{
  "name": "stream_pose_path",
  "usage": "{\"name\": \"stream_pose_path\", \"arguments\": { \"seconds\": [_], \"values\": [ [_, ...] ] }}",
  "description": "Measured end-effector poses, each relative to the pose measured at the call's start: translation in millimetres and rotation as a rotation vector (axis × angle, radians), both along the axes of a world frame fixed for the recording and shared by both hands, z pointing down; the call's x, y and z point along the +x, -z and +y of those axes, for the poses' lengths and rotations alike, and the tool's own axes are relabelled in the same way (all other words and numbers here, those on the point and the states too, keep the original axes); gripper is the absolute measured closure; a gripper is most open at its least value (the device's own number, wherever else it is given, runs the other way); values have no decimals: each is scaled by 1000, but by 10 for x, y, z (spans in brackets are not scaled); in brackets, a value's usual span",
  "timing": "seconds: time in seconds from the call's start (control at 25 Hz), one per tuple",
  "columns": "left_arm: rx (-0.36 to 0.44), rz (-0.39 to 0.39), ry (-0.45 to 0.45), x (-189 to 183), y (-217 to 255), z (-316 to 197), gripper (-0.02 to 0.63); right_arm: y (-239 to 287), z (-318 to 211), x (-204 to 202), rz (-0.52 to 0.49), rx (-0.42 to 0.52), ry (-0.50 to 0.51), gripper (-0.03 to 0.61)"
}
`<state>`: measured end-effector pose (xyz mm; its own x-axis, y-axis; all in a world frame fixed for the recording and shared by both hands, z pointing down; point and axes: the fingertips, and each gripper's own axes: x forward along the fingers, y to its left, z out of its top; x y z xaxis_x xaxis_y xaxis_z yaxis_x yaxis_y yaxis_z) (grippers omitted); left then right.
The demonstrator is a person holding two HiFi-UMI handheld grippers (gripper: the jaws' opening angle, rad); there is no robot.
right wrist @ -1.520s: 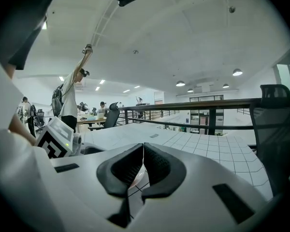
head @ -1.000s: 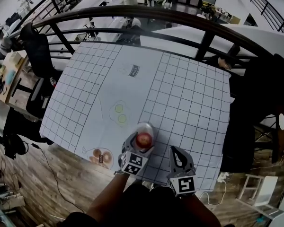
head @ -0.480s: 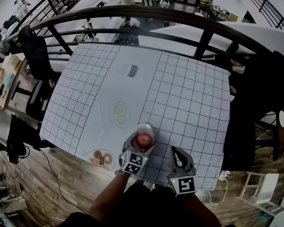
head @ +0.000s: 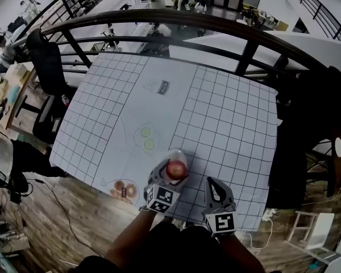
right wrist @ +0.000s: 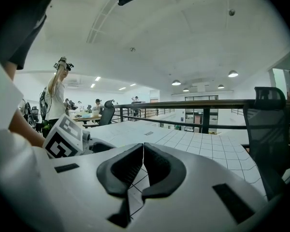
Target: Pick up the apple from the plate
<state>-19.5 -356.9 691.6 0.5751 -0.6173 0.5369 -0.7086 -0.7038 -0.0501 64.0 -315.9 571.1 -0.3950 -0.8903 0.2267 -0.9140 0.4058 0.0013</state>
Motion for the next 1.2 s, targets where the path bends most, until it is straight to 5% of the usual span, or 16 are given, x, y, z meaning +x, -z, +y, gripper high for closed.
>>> {"name": "stream_pose_path", "arguments": {
  "seconds": [1.2],
  "values": [
    [221, 201, 156, -436, 1854, 128, 202, 809, -118, -266, -56, 182, 64, 554]
  ]
}}
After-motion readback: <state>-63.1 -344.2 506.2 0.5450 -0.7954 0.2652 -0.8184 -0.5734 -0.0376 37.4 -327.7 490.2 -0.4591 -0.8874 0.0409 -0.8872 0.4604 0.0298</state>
